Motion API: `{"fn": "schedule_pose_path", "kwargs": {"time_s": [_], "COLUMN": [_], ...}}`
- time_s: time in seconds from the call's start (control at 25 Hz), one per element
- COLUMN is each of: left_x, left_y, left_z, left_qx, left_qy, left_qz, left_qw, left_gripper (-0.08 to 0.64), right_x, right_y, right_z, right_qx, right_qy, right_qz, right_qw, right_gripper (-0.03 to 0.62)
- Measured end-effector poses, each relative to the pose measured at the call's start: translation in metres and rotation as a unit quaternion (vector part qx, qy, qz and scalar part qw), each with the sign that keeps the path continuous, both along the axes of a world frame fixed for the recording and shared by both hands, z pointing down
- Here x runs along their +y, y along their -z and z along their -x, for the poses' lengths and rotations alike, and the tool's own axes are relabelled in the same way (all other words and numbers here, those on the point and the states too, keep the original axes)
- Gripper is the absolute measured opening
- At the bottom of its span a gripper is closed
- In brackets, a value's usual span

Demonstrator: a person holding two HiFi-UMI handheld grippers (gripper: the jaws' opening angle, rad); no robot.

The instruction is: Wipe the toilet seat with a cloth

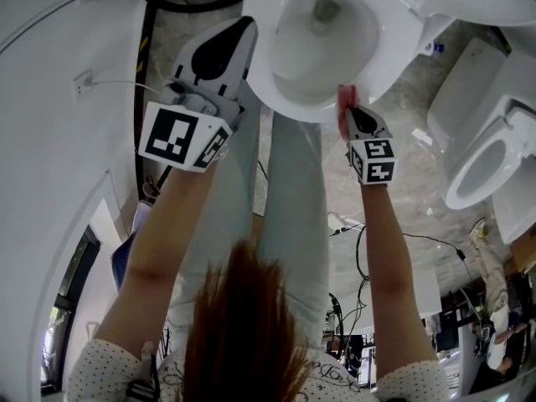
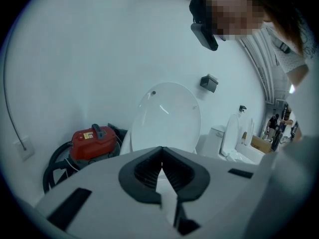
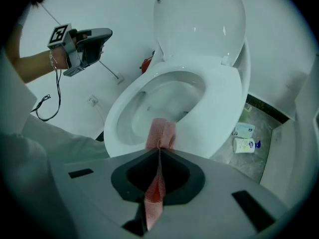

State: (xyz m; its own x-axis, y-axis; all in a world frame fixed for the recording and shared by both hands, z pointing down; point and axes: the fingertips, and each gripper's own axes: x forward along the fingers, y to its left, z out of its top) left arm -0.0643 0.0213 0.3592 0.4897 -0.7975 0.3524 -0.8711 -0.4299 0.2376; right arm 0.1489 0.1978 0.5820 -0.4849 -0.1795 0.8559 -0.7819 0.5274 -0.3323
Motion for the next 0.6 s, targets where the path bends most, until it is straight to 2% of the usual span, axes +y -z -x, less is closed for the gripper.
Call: {"fn": "schedule_pose_path", "kwargs": {"time_s": [0.32, 0.6], "left_x": [0.007, 0.014], "left_y": [-0.006, -0.012], "left_z": [0.009, 0.019], "left_qx": [0.001, 0.006], "left_qy": [0.011, 0.015], "left_qz": [0.008, 0.011], "left_qw": [0.9999, 0.9998], "left_gripper": [0.004, 0.003], "right_x": [0.019, 0.024], "right_y": [0.0, 0.0], "right_z": [0.025, 0.041], "right_qx": [-0.024, -0.059], "right_qy": [-0.024, -0.073], "right_qz": [0.02, 0.032], "right_qw": [0.999, 0.995], "right_gripper": [0.023, 0.023]}}
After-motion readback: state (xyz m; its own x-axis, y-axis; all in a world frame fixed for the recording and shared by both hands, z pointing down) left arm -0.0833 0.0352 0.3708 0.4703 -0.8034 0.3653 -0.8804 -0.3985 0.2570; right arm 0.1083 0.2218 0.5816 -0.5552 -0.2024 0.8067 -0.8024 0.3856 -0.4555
